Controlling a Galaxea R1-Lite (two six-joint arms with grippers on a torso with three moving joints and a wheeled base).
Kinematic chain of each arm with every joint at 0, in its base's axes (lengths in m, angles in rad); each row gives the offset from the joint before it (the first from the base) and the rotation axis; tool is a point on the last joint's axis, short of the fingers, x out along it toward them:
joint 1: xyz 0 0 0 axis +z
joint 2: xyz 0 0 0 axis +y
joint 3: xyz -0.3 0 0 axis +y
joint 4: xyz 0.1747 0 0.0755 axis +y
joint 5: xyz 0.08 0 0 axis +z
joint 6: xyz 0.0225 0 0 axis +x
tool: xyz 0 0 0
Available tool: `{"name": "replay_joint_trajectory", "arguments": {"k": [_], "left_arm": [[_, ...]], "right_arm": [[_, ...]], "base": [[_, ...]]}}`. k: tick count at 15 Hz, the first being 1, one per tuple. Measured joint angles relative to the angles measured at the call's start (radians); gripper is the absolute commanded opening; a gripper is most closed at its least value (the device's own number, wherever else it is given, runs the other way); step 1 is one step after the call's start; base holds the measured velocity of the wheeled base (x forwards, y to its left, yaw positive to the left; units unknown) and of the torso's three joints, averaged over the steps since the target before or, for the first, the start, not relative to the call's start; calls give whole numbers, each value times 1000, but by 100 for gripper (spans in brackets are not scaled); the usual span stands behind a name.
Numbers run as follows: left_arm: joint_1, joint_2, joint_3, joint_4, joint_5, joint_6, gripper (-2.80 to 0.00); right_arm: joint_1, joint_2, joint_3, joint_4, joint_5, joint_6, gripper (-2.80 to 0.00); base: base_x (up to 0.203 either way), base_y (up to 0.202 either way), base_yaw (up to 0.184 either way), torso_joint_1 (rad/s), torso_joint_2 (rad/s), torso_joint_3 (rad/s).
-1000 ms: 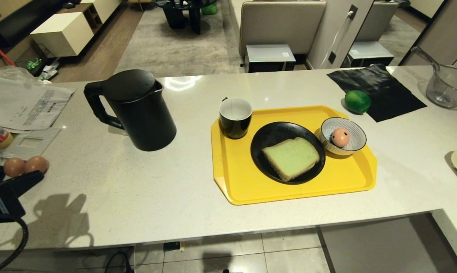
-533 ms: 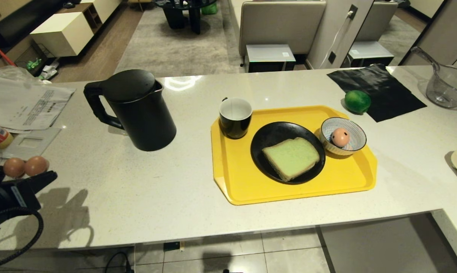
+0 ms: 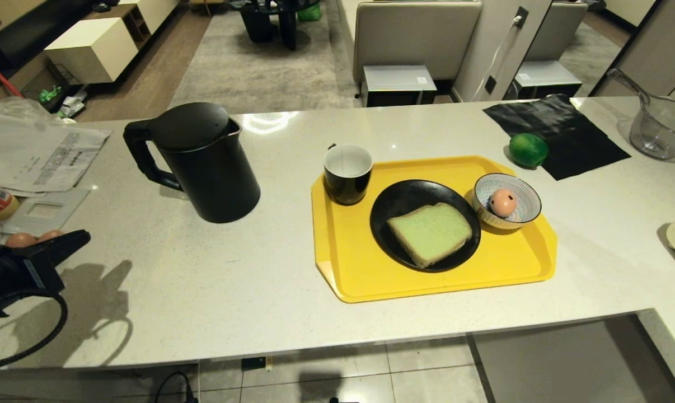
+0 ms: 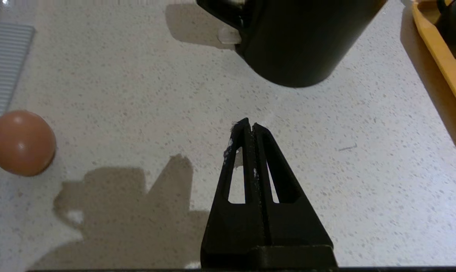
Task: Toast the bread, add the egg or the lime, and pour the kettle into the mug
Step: Pick up the kettle
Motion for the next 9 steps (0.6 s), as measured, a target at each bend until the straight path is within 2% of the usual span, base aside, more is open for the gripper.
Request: {"name": "replay_joint_trajectory", "arguments": {"k": [4,7,9], "left_arm": [[28,51,-32,-85,8,-29,-280],[45,62,-38,-104,45,-137,-280],[50,65,-26,-108,41,-126,-280]], "right_arm": [[0,0,0,0,0,0,-280],[0,0,0,0,0,0,-280],[0,0,0,0,0,0,-280]], "base": [[0,0,0,0,0,0],[0,0,0,0,0,0],[0,0,0,0,0,0]]}}
